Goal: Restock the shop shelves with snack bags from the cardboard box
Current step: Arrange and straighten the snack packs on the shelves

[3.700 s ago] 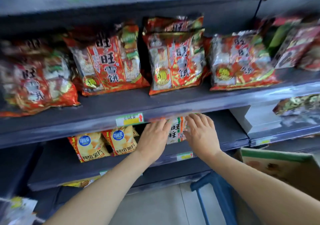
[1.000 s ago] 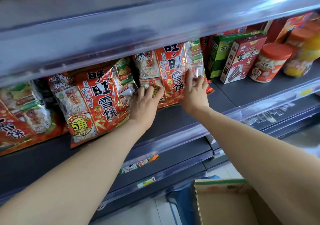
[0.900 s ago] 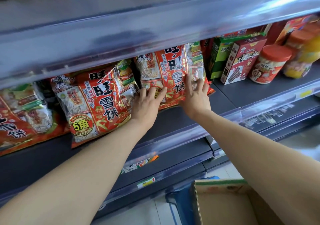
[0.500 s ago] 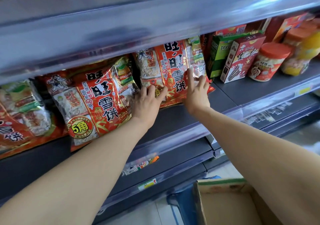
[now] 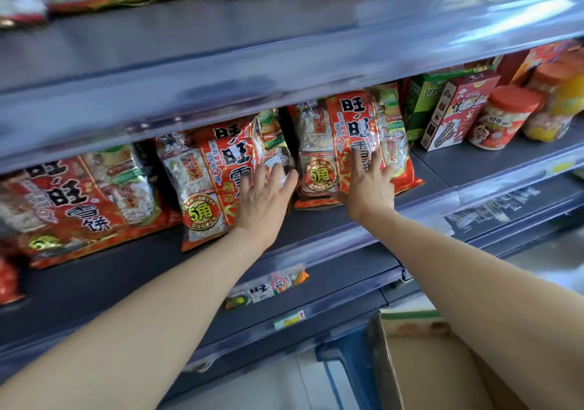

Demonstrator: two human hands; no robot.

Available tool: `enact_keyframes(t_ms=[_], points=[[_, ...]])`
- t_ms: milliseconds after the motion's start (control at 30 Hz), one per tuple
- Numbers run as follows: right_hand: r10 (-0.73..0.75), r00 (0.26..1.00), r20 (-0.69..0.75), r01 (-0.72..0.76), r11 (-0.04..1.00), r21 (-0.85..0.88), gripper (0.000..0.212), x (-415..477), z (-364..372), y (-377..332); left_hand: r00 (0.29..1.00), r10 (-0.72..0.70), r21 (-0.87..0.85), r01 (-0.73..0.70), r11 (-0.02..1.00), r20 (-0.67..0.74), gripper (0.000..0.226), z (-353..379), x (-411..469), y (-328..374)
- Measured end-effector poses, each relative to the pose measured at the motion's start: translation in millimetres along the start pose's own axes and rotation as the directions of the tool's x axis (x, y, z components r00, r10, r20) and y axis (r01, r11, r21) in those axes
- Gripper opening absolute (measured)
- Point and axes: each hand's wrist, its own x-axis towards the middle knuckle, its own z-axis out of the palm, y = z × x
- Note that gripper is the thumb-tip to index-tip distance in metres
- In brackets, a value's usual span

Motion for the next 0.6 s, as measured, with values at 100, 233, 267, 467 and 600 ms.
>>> enact_keyframes(t_ms=[100,233,267,467,600], points=[[0.123,0.987,0.101,-0.136,0.982,0.131,0.107,-7.5,2.0,-16.3,0.998,-0.049,0.008,0.049,0.999,0.05,0.075,3.5,-8.3,-13.4],[0.179,0.97,0.164,-0.225,0.917,0.33,0.121,1.7,15.4,-26.7,0.976,-0.132,0.064,0.123,0.99,0.175,0.091,15.1,-7.9,-24.5],[0.183,0.972,0.149,-0.223,0.917,0.331,0.122,4.5,19.0,-28.3,0.972,-0.128,0.07,0.116,0.991,0.197,0.093,19.0,-6.8,-26.5],[0.163,0.986,-0.031,-0.127,0.865,0.485,0.121,30.4,33.6,-34.8,0.985,-0.038,0.13,0.016,0.991,0.166,0.098,36.6,12.0,-43.4],[0.15,0.985,-0.083,-0.074,0.81,0.581,0.124,49.0,41.8,-38.5,0.991,-0.075,0.222,0.05,0.974,0.108,0.088,46.5,25.7,-44.1]])
